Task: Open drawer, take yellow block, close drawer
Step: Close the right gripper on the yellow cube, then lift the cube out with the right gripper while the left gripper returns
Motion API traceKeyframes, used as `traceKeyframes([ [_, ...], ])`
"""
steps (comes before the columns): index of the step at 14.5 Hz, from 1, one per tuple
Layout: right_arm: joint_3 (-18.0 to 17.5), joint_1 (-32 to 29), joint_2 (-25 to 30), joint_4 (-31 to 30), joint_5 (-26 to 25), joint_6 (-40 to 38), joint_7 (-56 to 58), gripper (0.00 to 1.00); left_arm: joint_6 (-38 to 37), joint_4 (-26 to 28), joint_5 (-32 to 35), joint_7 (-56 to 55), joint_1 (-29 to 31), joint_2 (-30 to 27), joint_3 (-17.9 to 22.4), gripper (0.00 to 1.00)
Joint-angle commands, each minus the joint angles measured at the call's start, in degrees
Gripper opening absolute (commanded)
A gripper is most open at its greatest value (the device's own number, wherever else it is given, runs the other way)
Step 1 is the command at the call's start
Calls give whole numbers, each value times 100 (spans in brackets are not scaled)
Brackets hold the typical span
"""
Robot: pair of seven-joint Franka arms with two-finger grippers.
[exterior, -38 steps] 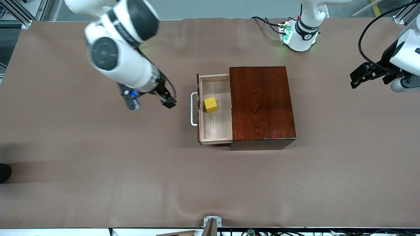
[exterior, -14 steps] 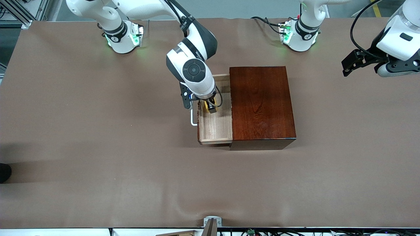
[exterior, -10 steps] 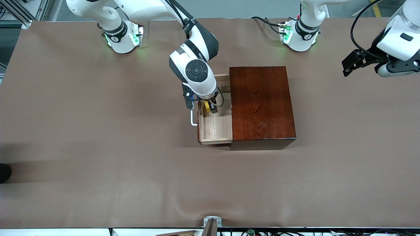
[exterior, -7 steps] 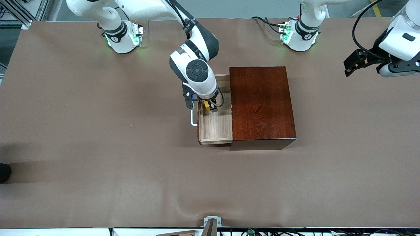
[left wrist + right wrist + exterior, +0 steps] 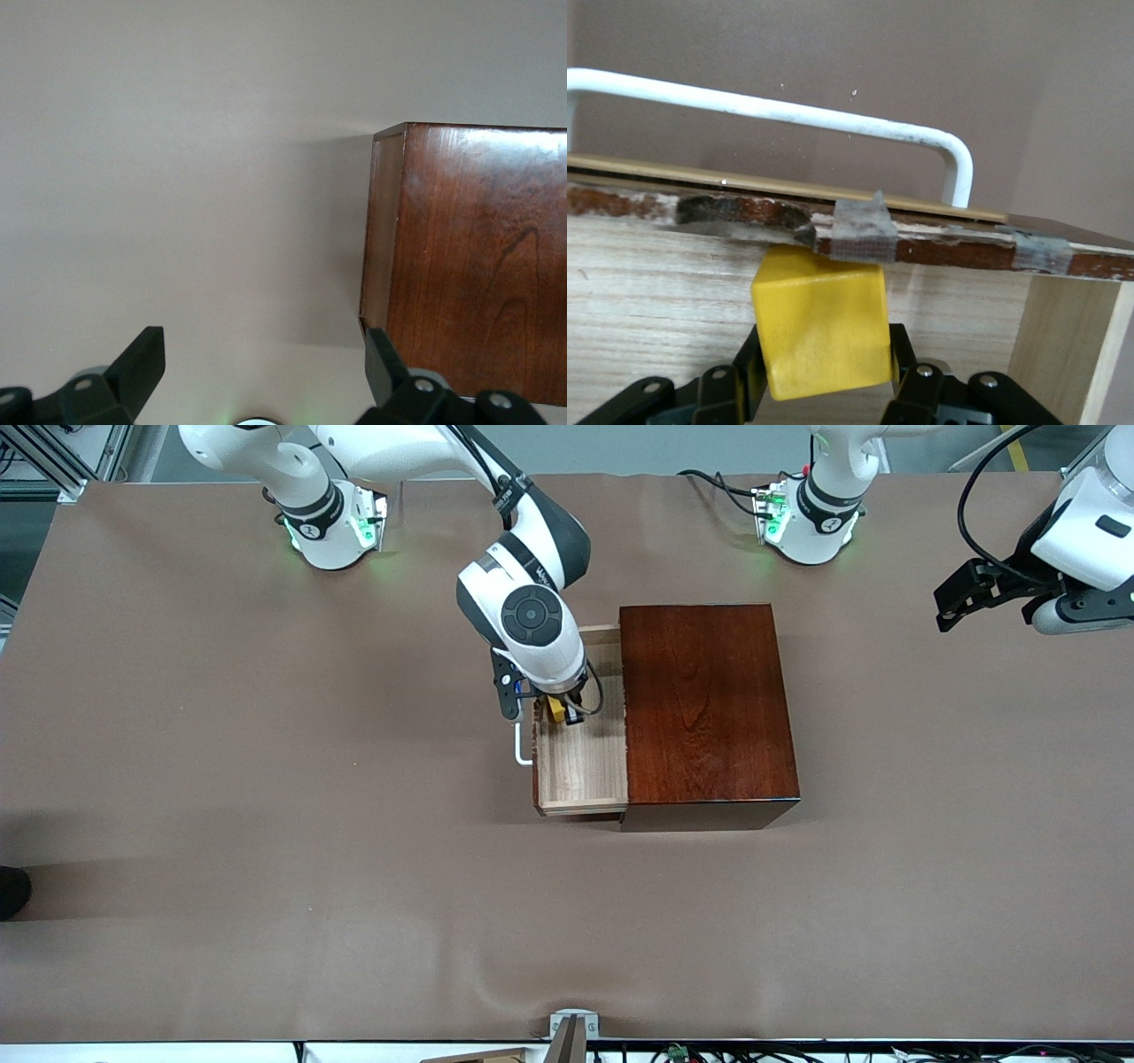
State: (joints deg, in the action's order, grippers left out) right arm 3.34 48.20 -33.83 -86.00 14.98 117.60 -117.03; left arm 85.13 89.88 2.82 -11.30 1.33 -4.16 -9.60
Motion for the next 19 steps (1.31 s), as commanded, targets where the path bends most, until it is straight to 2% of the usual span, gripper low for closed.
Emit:
traceKeyframes([
  [1,52,23,34,240,-118,-200,-162,10,-84,-31,-132,172,95,-103,-42,100],
  [6,52,-91,25,619,-57,-422,-311,9,-84,-32,-202,268,86,-94,-68,100],
  [12,35,-529,78,1040,-30,-1132,-215,8,-163,-32,-308,558,95,-103,-42,100],
  [14,0,-785,78,1313,-22,-1545,108,8,-181,-32,-308,550,95,-103,-42,100],
  [16,52,-890,113,1331,-30,-1617,600,1,-172,-84,-334,497,52,-103,-112,100],
  [19,52,-1181,122,1314,-83,-1678,1260,0,-172,-137,-396,471,16,-94,-121,100],
])
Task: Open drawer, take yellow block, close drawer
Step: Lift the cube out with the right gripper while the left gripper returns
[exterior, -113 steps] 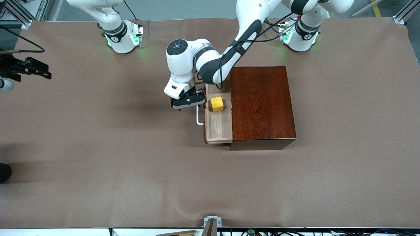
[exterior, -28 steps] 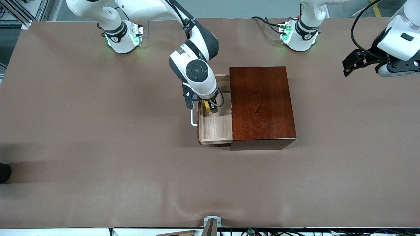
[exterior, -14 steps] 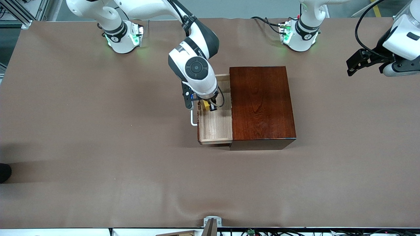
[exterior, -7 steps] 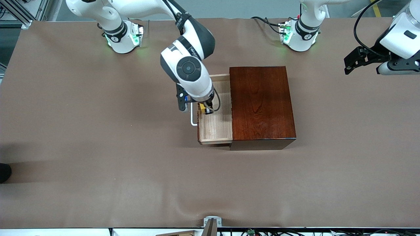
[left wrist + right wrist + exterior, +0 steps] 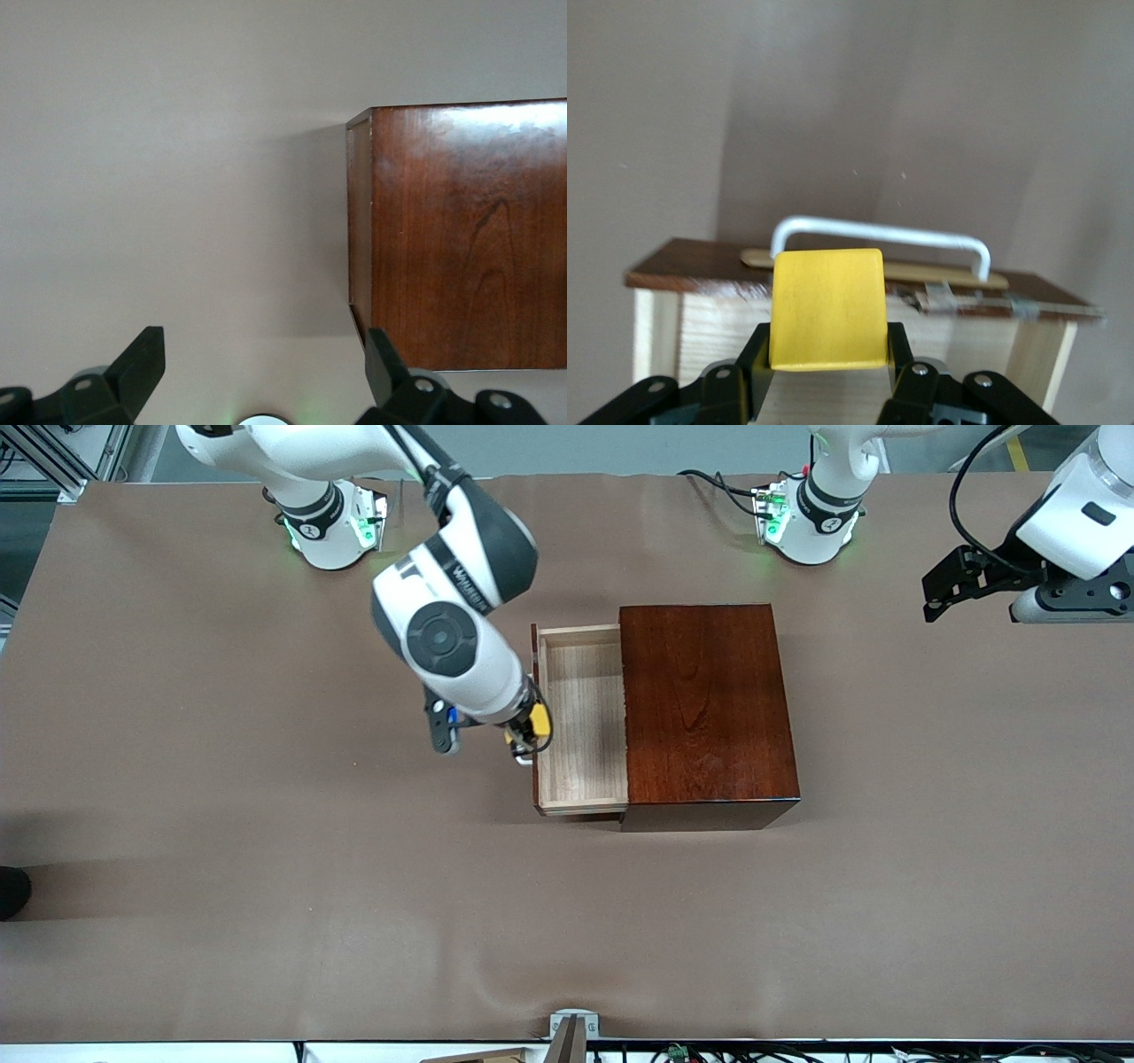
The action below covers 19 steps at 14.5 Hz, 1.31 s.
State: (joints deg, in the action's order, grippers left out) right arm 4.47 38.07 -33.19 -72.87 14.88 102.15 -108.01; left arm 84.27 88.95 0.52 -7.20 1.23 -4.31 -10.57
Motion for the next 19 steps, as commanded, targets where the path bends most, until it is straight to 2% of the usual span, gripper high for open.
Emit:
traceKeyframes([
  [1,-52,-272,59,1,-90,-221,482,0,-87,-45,-236,-9,9,-62,-76,100],
  [3,-52,-553,242,-34,-82,-493,989,0,-34,-62,-289,-254,0,26,-295,100],
  [5,-34,-738,348,-52,-143,-1124,1666,0,-16,-342,-272,-762,-18,314,-646,100],
  [7,-43,-914,488,-148,-536,-1311,2141,0,10,-519,-245,-1526,-70,631,-1068,100],
  [10,-43,-1195,831,-744,-1039,-1277,3248,0,439,-598,-228,-2441,-368,1053,-1473,100],
  [13,-34,-1582,1060,-1027,-1189,-1207,4119,0,861,-668,-228,-3750,-1096,1562,-1500,100],
  [15,-43,-1732,1305,-1377,-1416,-1014,4638,0,1186,-905,-158,-4558,-1598,1984,-1474,100],
  [19,-34,-2065,2070,-2809,-1523,57,5480,0,2064,-1388,236,-6272,-2626,2863,-1395,100],
])
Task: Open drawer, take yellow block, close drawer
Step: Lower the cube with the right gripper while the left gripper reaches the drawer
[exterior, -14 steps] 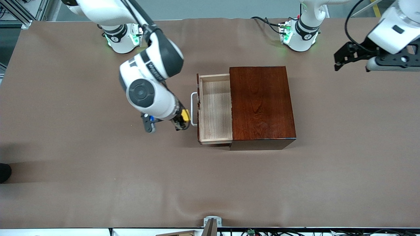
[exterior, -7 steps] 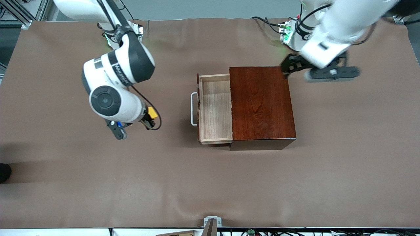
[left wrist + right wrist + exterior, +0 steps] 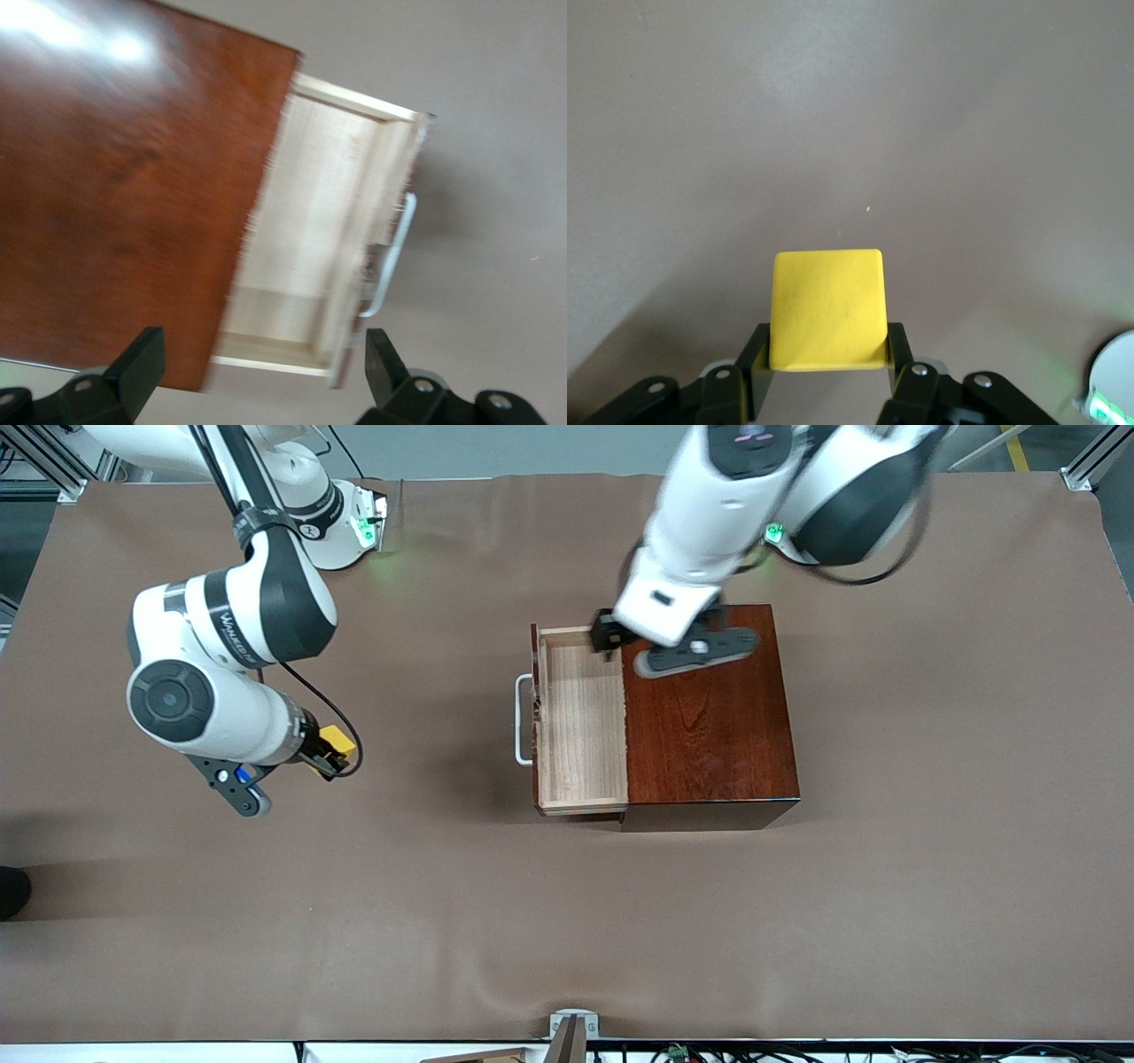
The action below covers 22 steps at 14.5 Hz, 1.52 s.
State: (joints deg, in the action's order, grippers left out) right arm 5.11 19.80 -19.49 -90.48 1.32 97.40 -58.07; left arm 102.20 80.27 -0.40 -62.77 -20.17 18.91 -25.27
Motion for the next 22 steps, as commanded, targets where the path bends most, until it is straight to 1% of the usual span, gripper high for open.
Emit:
traceKeyframes([
  [1,-98,-362,814,-1277,-176,673,803,0,666,-555,478,-1119,-723,770,92,100],
  [2,-98,-502,903,-1444,-185,797,1137,0,1166,-582,619,-1672,-977,999,135,100],
  [3,-98,-634,964,-1585,-185,911,1454,0,1580,-652,829,-2199,-1224,1166,284,100],
  [4,-98,-705,1008,-1708,-194,1017,1657,0,1793,-783,935,-2526,-1539,1333,477,100],
  [6,-98,-854,1131,-2024,-430,1332,2009,0,1891,-1134,936,-2915,-2242,1694,1117,100],
  [7,-98,-925,1202,-2209,-483,1534,2202,0,2040,-1188,936,-3299,-2655,1878,1555,100],
  [9,-98,-1083,1351,-2613,-501,1991,2633,0,2644,-1224,936,-4029,-3525,2142,2487,100],
  [10,-98,-1153,1413,-2815,-562,2211,2861,0,2900,-1241,928,-4320,-3877,2335,2892,100],
  [11,-98,-1224,1483,-3000,-659,2465,3063,0,3085,-1337,928,-4636,-4107,2581,3165,100],
  [12,-98,-1259,1518,-3158,-747,2685,3170,0,3183,-1469,928,-4926,-4257,2844,3351,100],
  [14,-98,-1295,1545,-3370,-1010,3011,3250,0,3210,-1566,928,-5069,-4416,3127,3475,100],
  [17,-98,-1470,1571,-3739,-1441,3669,3424,0,3175,-1558,945,-5499,-4504,3242,3599,100],
  [19,-107,-1794,1537,-3924,-1451,4136,4072,0,3009,-1540,971,-5553,-4531,3260,3651,100],
  [22,-107,-2120,1493,-4372,-1442,5154,4699,0,2596,-1505,972,-5527,-4531,3242,3774,100],
])
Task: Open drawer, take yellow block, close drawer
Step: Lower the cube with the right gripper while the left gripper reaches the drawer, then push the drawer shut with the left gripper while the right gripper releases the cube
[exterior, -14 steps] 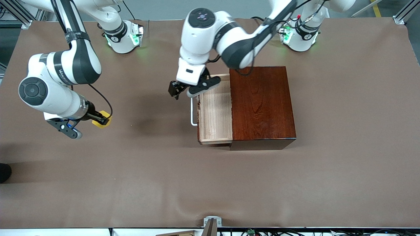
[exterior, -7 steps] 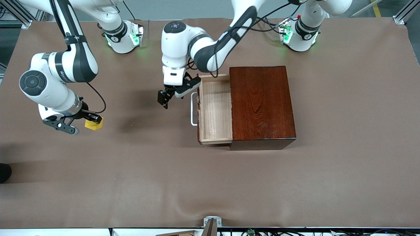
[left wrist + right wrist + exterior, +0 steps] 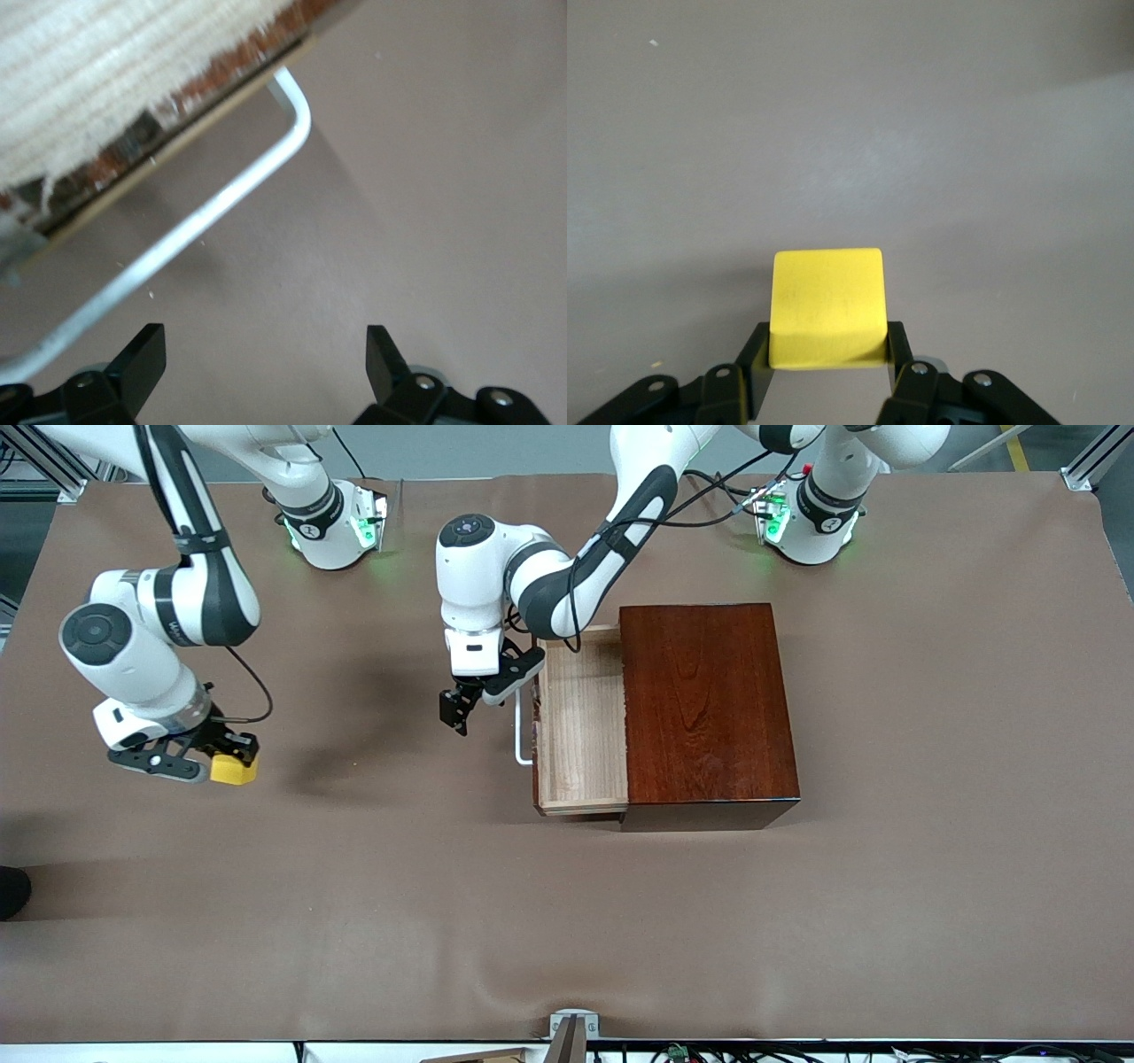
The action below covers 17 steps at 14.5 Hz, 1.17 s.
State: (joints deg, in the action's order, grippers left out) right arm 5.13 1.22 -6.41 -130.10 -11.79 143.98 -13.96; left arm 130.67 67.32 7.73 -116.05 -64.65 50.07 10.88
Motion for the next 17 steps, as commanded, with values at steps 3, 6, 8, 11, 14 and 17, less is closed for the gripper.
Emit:
traceKeyframes([
  [3,-109,-350,43,-621,-139,954,394,0,-454,-210,159,-146,-39,82,195,100],
  [6,-109,-359,-193,-982,-139,1894,403,0,-1085,-202,150,291,14,-67,300,100],
  [8,-100,-411,-422,-1079,-139,2334,412,0,-1438,-193,133,574,49,-155,309,100],
  [11,-100,-464,-835,-1246,-148,3186,447,0,-1868,-184,106,593,216,-234,300,100],
  [14,-100,-482,-1003,-1299,-148,3408,447,0,-2474,-149,106,558,278,-340,309,100],
  [17,-109,-517,-1021,-1378,-148,3470,438,0,-2967,-140,115,531,287,-322,318,100],
])
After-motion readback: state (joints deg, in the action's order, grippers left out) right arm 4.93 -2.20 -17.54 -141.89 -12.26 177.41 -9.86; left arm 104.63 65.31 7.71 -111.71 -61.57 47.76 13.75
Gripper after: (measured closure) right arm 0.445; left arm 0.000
